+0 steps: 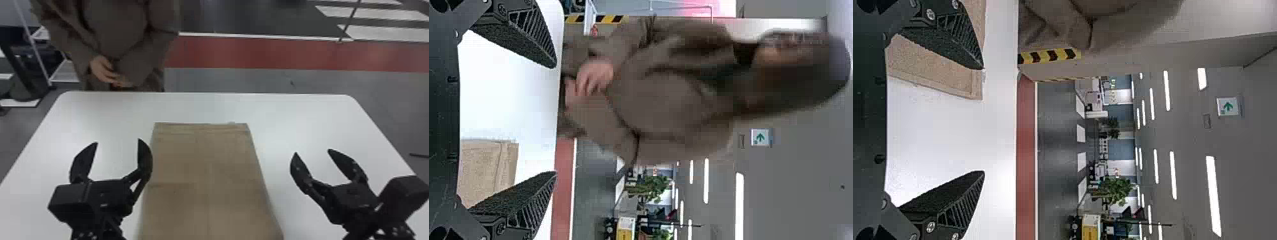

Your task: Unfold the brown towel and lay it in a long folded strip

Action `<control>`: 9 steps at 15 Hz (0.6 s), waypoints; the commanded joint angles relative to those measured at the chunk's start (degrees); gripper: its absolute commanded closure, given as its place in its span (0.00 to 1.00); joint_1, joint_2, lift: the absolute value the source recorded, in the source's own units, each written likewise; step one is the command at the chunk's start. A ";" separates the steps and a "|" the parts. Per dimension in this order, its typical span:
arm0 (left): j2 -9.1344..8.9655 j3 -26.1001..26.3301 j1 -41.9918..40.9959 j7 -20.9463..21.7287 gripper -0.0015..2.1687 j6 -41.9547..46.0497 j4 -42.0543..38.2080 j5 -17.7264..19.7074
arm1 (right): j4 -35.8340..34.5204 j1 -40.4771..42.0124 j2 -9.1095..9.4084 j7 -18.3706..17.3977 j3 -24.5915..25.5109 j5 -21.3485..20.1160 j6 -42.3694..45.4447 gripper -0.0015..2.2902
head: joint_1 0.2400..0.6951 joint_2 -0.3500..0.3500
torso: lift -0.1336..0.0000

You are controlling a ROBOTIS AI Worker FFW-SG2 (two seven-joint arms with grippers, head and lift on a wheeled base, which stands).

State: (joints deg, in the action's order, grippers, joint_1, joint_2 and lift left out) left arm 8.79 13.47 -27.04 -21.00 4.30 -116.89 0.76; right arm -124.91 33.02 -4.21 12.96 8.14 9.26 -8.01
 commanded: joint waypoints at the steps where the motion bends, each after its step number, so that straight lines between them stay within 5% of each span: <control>1: -0.09 0.16 1.81 0.70 0.06 0.14 2.64 0.29 | 0.55 -0.41 0.17 -0.04 -0.05 -0.65 0.14 0.06 | 1.00 0.38 | 0.10; 9: -0.53 0.60 11.92 5.10 0.06 3.30 15.03 3.72 | 7.40 -7.62 0.43 -0.39 -2.16 -3.99 -3.02 0.06 | 1.00 0.38 | 0.10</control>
State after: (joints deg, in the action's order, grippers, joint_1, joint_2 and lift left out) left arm 8.33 14.07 -17.54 -16.39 7.59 -104.35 3.77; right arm -119.23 26.63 -3.85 12.68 6.56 6.04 -10.73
